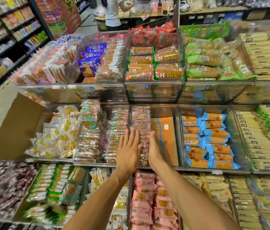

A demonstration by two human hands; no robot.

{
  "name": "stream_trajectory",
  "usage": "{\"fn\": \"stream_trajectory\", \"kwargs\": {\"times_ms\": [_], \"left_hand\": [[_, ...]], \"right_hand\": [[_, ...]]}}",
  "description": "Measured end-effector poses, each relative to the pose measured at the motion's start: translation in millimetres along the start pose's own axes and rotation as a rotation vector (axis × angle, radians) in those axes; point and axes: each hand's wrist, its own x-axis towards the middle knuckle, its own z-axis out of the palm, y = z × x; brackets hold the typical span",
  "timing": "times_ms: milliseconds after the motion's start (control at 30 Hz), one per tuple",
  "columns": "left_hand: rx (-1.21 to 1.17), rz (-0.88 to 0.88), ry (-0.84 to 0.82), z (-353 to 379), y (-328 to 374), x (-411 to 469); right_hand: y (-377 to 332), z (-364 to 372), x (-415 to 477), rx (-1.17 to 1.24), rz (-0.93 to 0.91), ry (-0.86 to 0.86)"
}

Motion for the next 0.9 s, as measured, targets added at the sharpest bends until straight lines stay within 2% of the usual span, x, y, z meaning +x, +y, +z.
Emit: {"fn": "stream_trajectory", "kwargs": {"times_ms": [100, 300, 633, 767, 900], "left_hand": [[0.030, -0.013, -0.052, 1.5, 4.9, 2.9], [0.042, 0.001, 0.000, -8.9, 9.8, 8.3], [0.110, -0.039, -0.094, -14.0, 17.8, 12.2], [0.102, -0.047, -0.082, -35.8, 19.5, 9.0], [0.151, -0.118, -0.051, -82.1, 6.7, 3.4]], "right_hand": [[-2.3, -15.1, 5.1, 0.001, -0.020, 0.005], [5.1, -29.9, 2.3, 0.019, -0.003, -0.074], [-0.1, -18.4, -6.7, 0.028, 0.056, -0.087], [-11.7, -37.3, -11.4, -0.145, -0.015, -0.037], [-46.4, -42.6, -14.7, -0.488, -0.248, 0.005]]}}
